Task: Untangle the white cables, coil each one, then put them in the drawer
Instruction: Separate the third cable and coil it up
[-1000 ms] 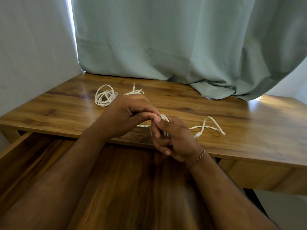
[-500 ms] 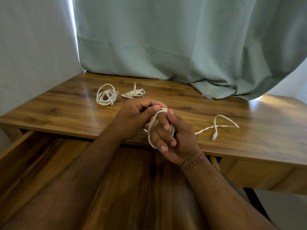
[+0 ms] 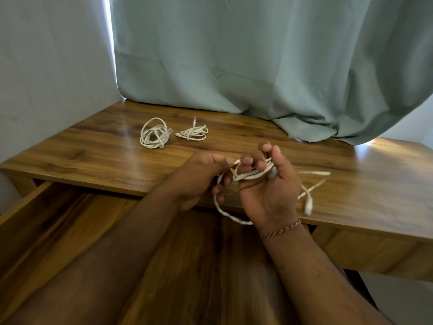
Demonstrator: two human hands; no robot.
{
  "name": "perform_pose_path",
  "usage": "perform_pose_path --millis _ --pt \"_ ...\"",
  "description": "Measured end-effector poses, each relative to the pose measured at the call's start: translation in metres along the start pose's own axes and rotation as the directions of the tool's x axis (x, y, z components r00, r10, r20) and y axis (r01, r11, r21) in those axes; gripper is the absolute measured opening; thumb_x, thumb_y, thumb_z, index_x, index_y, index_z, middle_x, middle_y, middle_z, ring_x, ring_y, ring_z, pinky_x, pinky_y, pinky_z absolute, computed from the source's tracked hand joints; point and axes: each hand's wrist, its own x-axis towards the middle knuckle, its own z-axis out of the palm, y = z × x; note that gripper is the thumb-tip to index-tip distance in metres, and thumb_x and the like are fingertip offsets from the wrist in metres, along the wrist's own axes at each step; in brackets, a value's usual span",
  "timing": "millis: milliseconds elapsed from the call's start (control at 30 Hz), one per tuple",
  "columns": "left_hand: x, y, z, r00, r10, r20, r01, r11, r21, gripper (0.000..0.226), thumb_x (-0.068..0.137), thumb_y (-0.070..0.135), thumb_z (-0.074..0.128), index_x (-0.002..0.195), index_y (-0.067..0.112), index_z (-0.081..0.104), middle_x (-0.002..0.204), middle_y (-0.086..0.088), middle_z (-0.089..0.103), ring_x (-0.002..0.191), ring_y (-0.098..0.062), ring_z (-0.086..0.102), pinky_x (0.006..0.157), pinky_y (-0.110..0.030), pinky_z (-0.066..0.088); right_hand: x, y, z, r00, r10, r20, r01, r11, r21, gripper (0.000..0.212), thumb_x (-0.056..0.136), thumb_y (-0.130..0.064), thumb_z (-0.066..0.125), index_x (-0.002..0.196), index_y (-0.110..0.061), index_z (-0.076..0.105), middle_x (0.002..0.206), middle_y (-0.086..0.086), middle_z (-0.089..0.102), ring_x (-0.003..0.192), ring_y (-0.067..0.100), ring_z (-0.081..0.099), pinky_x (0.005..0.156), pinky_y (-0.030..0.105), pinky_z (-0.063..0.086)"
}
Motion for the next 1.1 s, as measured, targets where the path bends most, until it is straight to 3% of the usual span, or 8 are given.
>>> perform_pose_path --millis 133,300,367,500,600,733,833,1100 --pt "-0.003 -0.002 -0.006 0.990 -0.137 0.041 0.128 0.976 0.177 0.036 0.109 0.027 0.048 0.100 0.006 0.076 0.061 -0.006 0.052 0.042 -0.009 0.037 0.050 -0.030 0.048 0.008 -0.007 -0.012 0.976 -0.165 -0.142 0.155 0.984 -0.083 0.026 0.106 -0.023 0.039 0.089 -0.014 0.056 0.067 0.002 0.057 0.077 0.022 0.069 0.069 0.027 0.055" --pt "0.000 0.003 0.007 0.996 -0.064 0.062 0.010 0.770 0.638 0.030 0.107 0.027 0.051 0.091 0.022 0.076 0.058 0.007 0.061 0.050 -0.011 0.051 0.053 -0.027 0.041 0.020 -0.003 -0.031 0.898 -0.335 -0.286 0.166 0.859 -0.484 0.019 0.109 -0.015 0.042 0.101 -0.010 0.058 0.075 0.010 0.069 0.094 0.033 0.075 0.086 0.036 0.057" --pt "0.001 0.008 0.011 0.998 -0.044 0.052 -0.010 0.659 0.752 0.029 0.105 0.033 0.054 0.082 0.031 0.072 0.062 0.010 0.064 0.053 -0.004 0.056 0.057 -0.026 0.042 0.018 0.004 -0.033 0.890 -0.431 -0.146 0.189 0.642 -0.743 0.015 0.107 -0.014 0.046 0.101 -0.015 0.060 0.080 0.009 0.073 0.089 0.027 0.074 0.082 0.034 0.059" --pt "-0.008 0.020 0.013 0.994 -0.040 0.100 -0.068 0.489 0.870 0.013 0.098 0.028 0.061 0.097 0.024 0.073 0.084 0.006 0.071 0.076 -0.009 0.065 0.069 -0.034 0.053 0.009 0.015 -0.039 0.852 -0.457 0.254 0.242 -0.085 -0.966 0.015 0.099 -0.041 0.043 0.099 -0.041 0.057 0.091 -0.005 0.072 0.078 0.011 0.067 0.065 0.030 0.052" --pt "-0.012 0.028 0.011 0.988 -0.024 0.153 -0.136 0.339 0.931 0.012 0.092 0.021 0.062 0.099 0.018 0.070 0.091 0.004 0.069 0.082 -0.014 0.062 0.075 -0.039 0.053 0.005 0.019 -0.035 0.852 -0.430 0.300 0.169 -0.318 -0.933 0.030 0.099 -0.045 0.037 0.102 -0.029 0.061 0.083 -0.010 0.066 0.070 0.008 0.061 0.058 0.027 0.045" --pt "-0.015 0.035 0.005 0.975 0.073 0.208 -0.220 0.280 0.934 0.019 0.096 0.028 0.063 0.078 0.034 0.058 0.070 0.017 0.051 0.066 0.000 0.050 0.062 -0.030 0.041 0.008 0.013 -0.036 0.888 -0.409 0.210 0.068 -0.336 -0.939 0.032 0.104 -0.043 0.046 0.080 -0.023 0.053 0.071 -0.003 0.061 0.059 0.013 0.056 0.049 0.027 0.035" --pt "-0.017 0.039 -0.004 0.950 0.187 0.251 -0.292 0.244 0.925 0.007 0.094 0.040 0.068 0.087 0.037 0.068 0.070 0.025 0.052 0.069 0.006 0.050 0.062 -0.025 0.036 0.012 0.007 -0.039 0.941 -0.297 0.164 0.091 -0.245 -0.965 0.045 0.105 -0.048 0.044 0.070 -0.020 0.052 0.062 0.000 0.059 0.053 0.014 0.054 0.047 0.029 0.038" --pt "-0.020 0.047 -0.025 0.903 0.173 0.393 -0.425 0.231 0.875 0.020 0.092 0.050 0.060 0.098 0.037 0.073 0.088 0.017 0.070 0.083 -0.004 0.063 0.073 -0.038 0.053 0.011 0.012 -0.033 0.990 -0.046 0.131 0.130 -0.015 -0.991 0.069 0.104 -0.060 0.035 0.072 -0.006 0.064 0.061 0.009 0.067 0.054 0.021 0.063 0.051 0.041 0.050"
